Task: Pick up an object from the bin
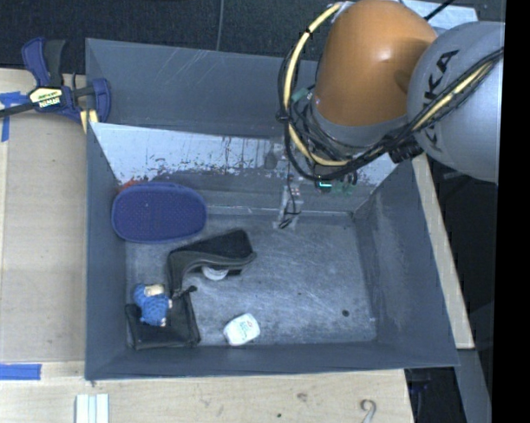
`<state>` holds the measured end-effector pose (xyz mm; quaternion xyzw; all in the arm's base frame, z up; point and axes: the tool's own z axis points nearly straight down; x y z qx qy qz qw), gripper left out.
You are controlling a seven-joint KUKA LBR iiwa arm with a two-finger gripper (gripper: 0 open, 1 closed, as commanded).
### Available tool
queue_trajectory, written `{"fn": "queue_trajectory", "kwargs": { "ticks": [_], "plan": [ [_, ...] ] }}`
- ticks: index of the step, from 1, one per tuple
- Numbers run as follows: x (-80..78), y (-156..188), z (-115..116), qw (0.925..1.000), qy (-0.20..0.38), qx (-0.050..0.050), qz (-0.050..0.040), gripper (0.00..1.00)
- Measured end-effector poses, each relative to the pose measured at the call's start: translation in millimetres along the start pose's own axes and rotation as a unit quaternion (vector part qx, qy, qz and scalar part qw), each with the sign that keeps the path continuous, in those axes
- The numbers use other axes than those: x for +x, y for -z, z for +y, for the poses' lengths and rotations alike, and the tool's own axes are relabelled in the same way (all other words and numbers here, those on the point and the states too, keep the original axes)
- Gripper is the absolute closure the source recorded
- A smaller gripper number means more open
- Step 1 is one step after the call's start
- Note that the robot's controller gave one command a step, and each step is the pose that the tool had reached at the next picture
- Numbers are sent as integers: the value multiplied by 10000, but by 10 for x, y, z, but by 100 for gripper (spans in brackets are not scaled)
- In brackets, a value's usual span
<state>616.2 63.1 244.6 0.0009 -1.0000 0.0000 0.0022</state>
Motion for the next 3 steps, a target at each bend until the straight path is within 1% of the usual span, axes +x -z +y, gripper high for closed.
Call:
{"fn": "queue_trajectory", "kwargs": {
  "ticks": [1,2,3],
  "plan": [
    [429,-730,583,9955,949,-4,-7,0],
    [551,-1785,540,9991,426,-1,-21,0],
    [522,-1734,545,9991,420,-8,-64,100]
  ]
}}
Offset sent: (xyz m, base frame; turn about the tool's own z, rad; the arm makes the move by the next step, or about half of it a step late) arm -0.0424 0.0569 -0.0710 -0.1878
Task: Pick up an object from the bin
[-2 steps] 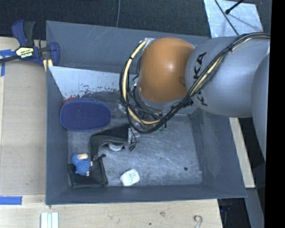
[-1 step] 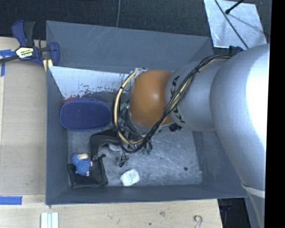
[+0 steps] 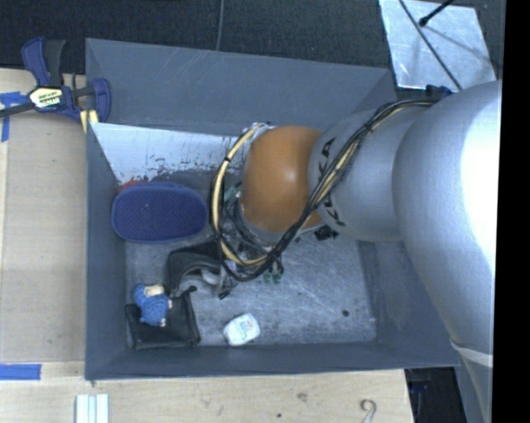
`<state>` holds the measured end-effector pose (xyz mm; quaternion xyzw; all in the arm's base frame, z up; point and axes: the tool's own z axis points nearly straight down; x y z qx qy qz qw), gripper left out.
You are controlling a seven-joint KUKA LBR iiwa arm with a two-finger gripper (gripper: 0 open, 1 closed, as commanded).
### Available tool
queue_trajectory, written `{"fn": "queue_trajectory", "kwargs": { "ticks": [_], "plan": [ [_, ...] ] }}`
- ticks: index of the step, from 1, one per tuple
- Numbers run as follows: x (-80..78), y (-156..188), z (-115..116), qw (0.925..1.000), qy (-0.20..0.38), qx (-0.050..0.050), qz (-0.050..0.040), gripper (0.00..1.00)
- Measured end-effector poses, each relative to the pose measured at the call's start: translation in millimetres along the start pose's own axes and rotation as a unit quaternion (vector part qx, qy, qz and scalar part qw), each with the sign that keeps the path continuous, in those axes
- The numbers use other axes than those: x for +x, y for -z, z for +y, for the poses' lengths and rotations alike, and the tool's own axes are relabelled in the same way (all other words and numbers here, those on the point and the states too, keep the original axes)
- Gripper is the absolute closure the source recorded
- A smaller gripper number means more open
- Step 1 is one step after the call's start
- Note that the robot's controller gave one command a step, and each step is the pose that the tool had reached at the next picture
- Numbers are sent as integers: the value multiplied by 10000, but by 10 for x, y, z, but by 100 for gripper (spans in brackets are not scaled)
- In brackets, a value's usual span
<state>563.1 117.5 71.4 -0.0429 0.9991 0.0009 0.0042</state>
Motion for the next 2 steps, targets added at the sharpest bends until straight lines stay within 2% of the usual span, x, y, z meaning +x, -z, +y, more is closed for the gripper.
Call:
{"fn": "queue_trajectory", "kwargs": {
  "ticks": [1,2],
  "plan": [
    [-52,1047,17,9999,158,11,21,100],
    [30,1467,10,9999,140,13,44,100]
  ]
}}
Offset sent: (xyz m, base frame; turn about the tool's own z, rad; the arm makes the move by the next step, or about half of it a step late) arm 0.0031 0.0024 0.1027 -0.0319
